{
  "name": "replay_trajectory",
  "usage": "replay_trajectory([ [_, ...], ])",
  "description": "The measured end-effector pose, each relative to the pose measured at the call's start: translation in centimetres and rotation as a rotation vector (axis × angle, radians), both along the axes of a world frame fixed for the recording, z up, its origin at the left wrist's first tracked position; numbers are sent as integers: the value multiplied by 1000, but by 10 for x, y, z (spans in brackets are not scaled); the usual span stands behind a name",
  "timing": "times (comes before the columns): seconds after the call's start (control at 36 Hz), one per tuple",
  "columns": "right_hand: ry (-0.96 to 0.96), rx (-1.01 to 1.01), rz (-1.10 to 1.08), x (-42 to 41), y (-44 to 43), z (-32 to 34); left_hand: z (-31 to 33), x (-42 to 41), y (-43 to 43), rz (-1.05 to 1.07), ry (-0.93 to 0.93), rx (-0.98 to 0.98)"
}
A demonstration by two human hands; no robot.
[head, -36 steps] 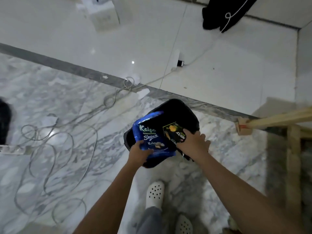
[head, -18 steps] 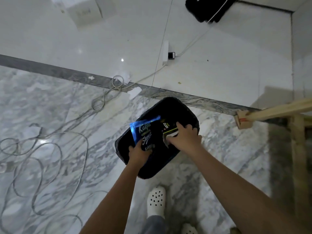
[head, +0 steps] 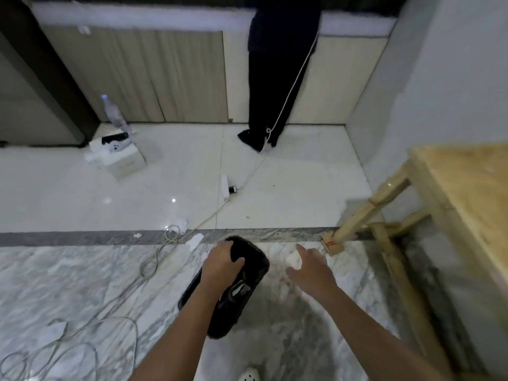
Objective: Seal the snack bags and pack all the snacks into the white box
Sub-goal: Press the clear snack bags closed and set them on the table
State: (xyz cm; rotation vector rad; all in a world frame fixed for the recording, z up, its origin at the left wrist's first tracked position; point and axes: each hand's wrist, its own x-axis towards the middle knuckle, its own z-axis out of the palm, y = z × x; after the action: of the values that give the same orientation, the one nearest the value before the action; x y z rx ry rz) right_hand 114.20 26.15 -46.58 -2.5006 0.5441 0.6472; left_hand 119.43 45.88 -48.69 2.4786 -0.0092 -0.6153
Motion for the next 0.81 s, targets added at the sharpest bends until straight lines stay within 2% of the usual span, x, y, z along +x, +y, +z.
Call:
replay_trajectory([
  [0.19, -183, -1, -154, -120, -82, 106, 125, -75, -93, -239, -203, -13],
  [0.42, -312, -151, -386, -345, -179, 202, 226, -250, -238, -543, -364, -124],
  [0.69, -402, -299, -797, -602, -258, 260, 281, -474, -388, -950, -415, -366],
  [0.81, -384, -326, -962, -679, -273, 265, 283, -548, -424, -1113, -389, -373],
])
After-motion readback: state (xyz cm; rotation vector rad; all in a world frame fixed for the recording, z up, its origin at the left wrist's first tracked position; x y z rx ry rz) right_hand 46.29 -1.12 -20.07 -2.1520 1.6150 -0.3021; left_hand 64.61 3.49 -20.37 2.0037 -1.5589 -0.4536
